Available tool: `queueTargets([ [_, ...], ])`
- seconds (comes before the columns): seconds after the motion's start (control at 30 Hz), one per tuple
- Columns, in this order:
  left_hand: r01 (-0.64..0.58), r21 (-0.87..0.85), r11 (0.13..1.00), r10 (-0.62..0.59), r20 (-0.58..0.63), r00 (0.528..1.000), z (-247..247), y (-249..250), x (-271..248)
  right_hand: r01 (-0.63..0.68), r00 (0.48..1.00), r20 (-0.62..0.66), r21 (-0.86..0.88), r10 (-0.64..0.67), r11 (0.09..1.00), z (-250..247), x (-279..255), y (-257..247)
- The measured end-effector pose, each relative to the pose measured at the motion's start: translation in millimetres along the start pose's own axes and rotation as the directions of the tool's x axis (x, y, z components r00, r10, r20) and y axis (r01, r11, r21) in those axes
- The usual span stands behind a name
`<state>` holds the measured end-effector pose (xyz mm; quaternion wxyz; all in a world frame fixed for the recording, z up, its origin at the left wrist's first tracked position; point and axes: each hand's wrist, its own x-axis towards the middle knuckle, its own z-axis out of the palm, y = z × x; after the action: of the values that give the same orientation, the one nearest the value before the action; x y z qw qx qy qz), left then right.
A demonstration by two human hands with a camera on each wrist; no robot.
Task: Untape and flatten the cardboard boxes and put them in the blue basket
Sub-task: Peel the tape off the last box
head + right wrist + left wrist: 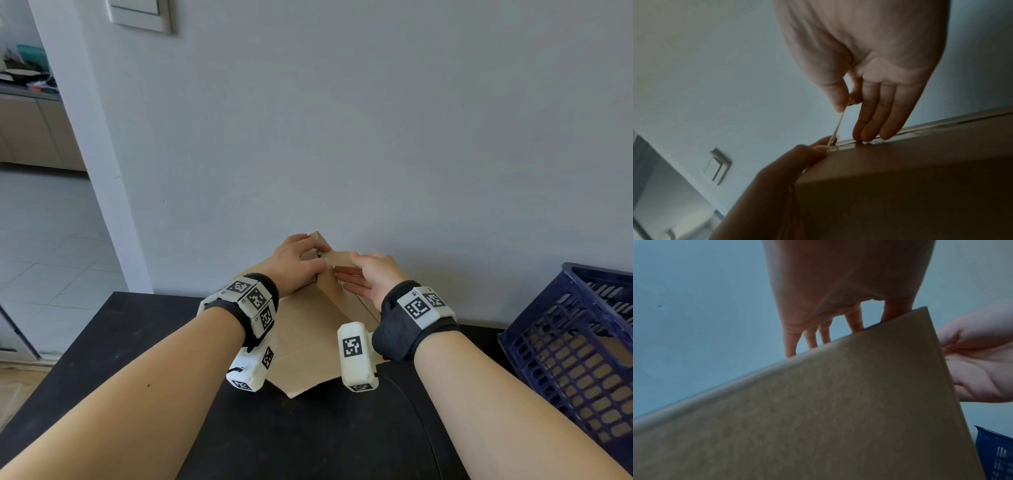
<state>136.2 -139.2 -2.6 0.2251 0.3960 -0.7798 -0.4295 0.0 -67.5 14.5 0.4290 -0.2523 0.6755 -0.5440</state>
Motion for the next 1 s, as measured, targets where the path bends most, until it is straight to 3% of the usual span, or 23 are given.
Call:
queueTargets([
  [0.17, -0.009, -0.008, 1.0, 0.009, -0.013, 1.0, -4.5, -4.0, 3.6, 0.009, 0.999, -0.048, -0.082, -0.013, 0.997, 3.6, 5.4, 3.4],
  [0.47, -0.011, -0.062, 0.998, 0.01, -0.028, 1.0, -10.9, -6.6, 0.6, -0.02, 0.998, -0.061, -0.066, 0.016, 0.998, 8.8, 13.2, 8.5],
  [0.67, 0.094, -0.103, 0.99, -0.099, -0.045, 0.994, -39.4, -25.8, -0.9, -0.094, 0.995, -0.031, 0.029, 0.094, 0.995, -9.5, 17.5, 15.1],
  [0.77, 0.096, -0.014, 0.995, -0.096, -0.081, 0.992, -49.2, -27.8, 3.0, -0.065, 0.998, 0.006, 0.077, 0.065, 0.995, -0.1, 17.2, 13.8],
  [0.87, 0.036, 0.189, 0.981, -0.006, -0.155, 0.988, -51.5, -26.5, 4.1, -0.001, 0.999, 0.049, 0.109, -0.004, 0.994, 15.2, 16.5, 4.1],
  [1.0, -0.024, 0.598, 0.801, 0.059, -0.04, 0.997, -54.7, -24.4, 10.3, 0.03, 0.992, 0.118, 0.171, -0.051, 0.985, 33.2, 18.9, -2.3],
])
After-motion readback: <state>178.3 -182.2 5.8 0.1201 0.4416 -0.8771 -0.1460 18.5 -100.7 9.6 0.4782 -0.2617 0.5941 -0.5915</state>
